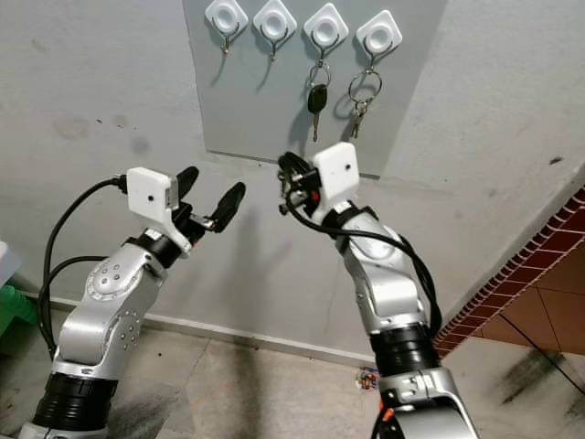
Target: Hang keys on a hook
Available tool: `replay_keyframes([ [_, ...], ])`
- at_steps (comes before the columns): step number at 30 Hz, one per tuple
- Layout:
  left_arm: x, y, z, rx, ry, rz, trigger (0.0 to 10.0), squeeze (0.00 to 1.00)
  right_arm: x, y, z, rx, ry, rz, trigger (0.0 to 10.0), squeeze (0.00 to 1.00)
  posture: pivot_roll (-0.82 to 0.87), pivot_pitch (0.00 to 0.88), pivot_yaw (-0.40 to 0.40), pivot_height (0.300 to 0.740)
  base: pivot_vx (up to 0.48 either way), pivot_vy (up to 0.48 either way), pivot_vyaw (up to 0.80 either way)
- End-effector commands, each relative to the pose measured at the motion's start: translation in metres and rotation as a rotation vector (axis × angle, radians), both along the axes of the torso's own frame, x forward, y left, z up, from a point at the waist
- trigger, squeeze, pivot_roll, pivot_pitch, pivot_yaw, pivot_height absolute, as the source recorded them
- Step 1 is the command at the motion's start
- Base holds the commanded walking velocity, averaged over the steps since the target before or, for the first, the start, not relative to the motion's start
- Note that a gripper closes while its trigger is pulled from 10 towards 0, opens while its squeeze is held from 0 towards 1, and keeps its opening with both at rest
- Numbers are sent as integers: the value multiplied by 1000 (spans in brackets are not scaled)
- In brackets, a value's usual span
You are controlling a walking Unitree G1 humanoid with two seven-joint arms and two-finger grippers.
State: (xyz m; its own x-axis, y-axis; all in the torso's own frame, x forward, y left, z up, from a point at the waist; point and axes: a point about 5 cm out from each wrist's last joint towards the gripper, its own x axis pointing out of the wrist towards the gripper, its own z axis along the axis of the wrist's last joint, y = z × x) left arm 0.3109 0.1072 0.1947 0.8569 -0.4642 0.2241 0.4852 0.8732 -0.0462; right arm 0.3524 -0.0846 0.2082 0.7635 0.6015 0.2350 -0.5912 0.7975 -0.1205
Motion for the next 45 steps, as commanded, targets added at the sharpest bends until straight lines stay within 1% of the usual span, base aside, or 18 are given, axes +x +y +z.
replay_keyframes([
  [1,-1,-4,11,0,-34,-27,10000,0,6,5,10,33,-26,18,10000,0,9,85,-43,740,0,0,0],
  [3,-1,-5,13,-4,-36,-34,10000,0,10,9,16,41,-32,29,10000,0,10,86,-45,740,0,0,0],
  [9,-1,-6,17,-1,-44,-29,10000,0,17,16,28,54,-63,56,10000,0,26,84,-52,740,0,0,0],
  [10,-2,-6,18,-5,-46,-31,10000,0,20,17,32,73,-66,60,10000,0,26,84,-52,740,0,0,0],
  [18,-3,-7,18,-3,-32,-33,10000,0,31,26,47,132,-74,91,10000,0,35,84,-50,740,0,0,0],
  [25,-4,-8,18,-6,-33,-34,10000,0,36,20,59,190,-97,67,10000,0,41,87,-50,740,0,0,0],
  [34,-3,-10,18,-8,-30,-44,10000,0,39,4,66,255,-136,16,10000,0,29,88,-42,740,0,0,0],
  [39,-4,-14,20,-6,-35,-67,10000,0,38,1,73,291,-168,30,10000,0,21,88,-32,740,0,0,0],
  [45,-5,-19,20,3,-38,-90,10000,0,34,4,80,300,-199,88,10000,0,19,86,-28,740,0,0,0],
])
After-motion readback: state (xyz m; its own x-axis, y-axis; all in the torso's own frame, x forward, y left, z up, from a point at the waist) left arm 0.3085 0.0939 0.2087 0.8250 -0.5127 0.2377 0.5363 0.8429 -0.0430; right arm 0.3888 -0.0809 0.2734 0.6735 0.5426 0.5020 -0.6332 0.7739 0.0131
